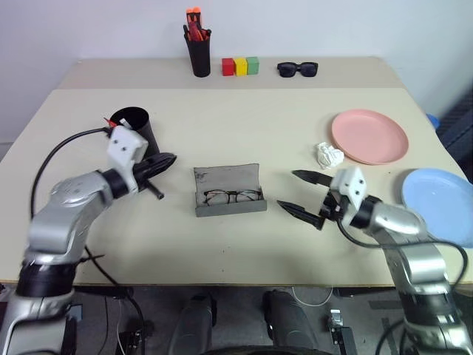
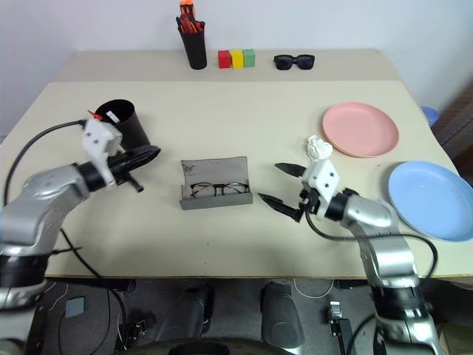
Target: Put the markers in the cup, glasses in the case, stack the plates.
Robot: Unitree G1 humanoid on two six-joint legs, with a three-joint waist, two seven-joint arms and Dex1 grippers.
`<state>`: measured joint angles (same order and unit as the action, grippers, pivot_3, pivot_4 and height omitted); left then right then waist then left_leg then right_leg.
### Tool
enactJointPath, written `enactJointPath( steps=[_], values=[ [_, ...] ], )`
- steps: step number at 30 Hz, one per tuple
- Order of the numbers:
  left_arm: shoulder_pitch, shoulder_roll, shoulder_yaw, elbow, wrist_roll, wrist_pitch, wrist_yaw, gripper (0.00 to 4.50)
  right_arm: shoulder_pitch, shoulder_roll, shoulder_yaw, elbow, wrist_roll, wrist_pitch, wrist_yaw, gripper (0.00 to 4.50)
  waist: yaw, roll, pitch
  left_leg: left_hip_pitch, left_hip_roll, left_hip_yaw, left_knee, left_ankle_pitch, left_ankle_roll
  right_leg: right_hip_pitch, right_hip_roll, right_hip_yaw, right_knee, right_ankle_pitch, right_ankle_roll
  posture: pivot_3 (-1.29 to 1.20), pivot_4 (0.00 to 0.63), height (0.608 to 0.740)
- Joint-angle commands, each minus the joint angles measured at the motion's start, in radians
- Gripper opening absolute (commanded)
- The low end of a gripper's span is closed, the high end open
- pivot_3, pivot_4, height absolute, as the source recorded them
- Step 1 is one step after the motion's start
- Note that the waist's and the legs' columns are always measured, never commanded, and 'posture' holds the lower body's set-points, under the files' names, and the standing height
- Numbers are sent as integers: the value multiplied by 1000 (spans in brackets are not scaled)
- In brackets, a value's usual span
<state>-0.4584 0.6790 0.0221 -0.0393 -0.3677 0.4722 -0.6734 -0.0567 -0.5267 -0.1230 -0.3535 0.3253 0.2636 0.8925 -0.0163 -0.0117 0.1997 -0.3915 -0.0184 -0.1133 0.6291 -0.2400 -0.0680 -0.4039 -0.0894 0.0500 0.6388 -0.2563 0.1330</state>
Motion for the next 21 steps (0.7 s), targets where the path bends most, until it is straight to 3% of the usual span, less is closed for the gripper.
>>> enactJointPath(
  steps=[1,6,11,16,21],
  values=[
    [-121,-9,-91,162,119,-101,-58,49,69,-1,-38,-117,3,17,-84,4089,0,-1,0,0,0,0,0,0,0,0,0,0,0,0,0,0,150,740],
    [-435,-117,-234,618,273,-208,-156,49,241,30,-62,-168,-45,-25,-193,4089,5,-4,-1,-2,0,0,1,0,0,2,0,-1,-4,0,0,0,150,740],
    [-615,-202,-308,928,391,-368,-230,49,299,48,-60,-185,-59,-54,-247,4089,-6,-4,-1,-3,0,2,1,0,0,1,0,0,-8,1,3,0,150,740],
    [-709,-245,-325,1072,422,-437,-414,49,310,44,-56,-196,-61,-58,-270,4089,-5,-4,-1,-3,0,1,0,0,1,0,0,0,-7,1,3,0,150,740],
    [-693,-228,-317,1015,394,-478,-692,49,304,34,-68,-215,-47,-31,-286,4089,-2,-5,-1,-4,0,1,0,0,1,0,0,0,-7,1,3,0,150,740]
  ],
)
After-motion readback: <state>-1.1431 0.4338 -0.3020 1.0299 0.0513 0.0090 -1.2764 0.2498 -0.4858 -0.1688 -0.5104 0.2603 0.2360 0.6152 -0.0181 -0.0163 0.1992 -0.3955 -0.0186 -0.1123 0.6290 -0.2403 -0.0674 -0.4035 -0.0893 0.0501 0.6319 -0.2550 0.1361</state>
